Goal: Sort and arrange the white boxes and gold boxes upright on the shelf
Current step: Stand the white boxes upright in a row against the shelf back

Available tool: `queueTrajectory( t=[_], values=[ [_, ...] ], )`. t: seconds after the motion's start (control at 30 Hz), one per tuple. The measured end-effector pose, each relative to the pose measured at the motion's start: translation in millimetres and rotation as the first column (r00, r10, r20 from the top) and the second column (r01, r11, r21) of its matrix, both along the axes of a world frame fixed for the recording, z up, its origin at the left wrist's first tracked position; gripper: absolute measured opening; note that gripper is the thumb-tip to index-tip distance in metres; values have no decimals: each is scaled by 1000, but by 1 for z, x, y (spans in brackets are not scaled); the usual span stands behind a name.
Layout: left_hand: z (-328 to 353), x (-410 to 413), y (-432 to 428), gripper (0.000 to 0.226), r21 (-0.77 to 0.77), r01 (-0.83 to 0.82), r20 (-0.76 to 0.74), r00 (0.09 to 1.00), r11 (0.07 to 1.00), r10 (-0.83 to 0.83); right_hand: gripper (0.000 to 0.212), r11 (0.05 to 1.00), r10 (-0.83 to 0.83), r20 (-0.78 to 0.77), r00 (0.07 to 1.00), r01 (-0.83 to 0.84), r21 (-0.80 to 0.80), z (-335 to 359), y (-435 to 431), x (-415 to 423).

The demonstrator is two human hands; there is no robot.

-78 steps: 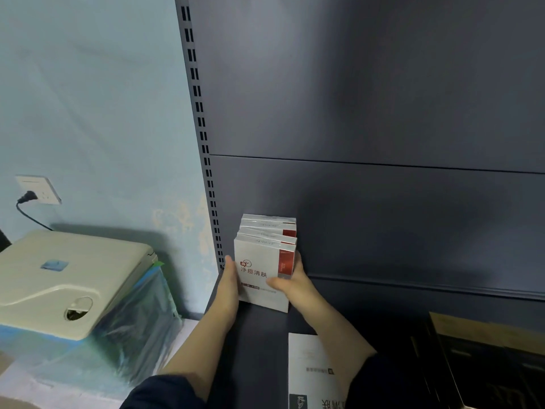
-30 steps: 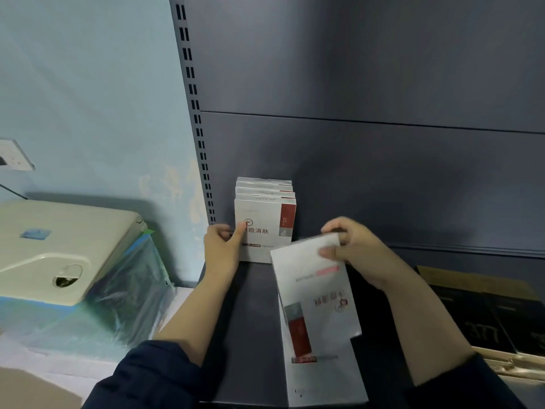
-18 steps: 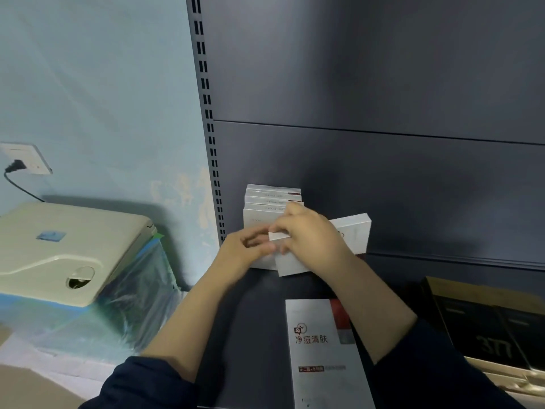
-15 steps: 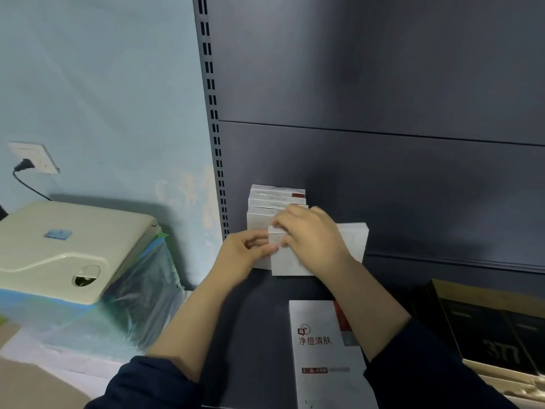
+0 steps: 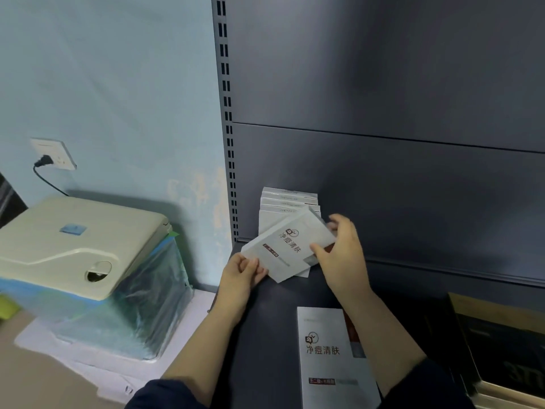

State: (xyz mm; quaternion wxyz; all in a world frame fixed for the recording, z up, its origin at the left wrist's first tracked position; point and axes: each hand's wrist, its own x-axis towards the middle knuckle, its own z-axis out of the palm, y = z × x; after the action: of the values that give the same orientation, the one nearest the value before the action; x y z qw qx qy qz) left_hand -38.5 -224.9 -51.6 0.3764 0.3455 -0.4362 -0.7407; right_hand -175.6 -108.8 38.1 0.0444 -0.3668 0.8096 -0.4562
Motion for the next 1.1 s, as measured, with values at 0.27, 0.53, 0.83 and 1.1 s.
queueTrajectory(
  t=[0.27, 0.53, 0.83, 1.1],
  values=[
    [-5, 9, 0, 22, -541, 70, 518, 813, 838, 267, 42, 989, 22, -95, 995, -36, -146, 7, -19, 7],
    [7, 3, 1, 39, -426, 256, 418, 906, 868, -62, 46, 980, 188, 367, 911, -150, -130, -26, -18, 7],
    [15, -7, -3, 47, -395, 343, 500, 858, 852, -113, 48, 936, 348, 495, 796, -327, -132, -28, -16, -2],
    [13, -9, -5, 45, -436, 342, 530, 845, 832, -70, 61, 898, 357, 520, 776, -438, 37, -23, -4, -17]
  ],
)
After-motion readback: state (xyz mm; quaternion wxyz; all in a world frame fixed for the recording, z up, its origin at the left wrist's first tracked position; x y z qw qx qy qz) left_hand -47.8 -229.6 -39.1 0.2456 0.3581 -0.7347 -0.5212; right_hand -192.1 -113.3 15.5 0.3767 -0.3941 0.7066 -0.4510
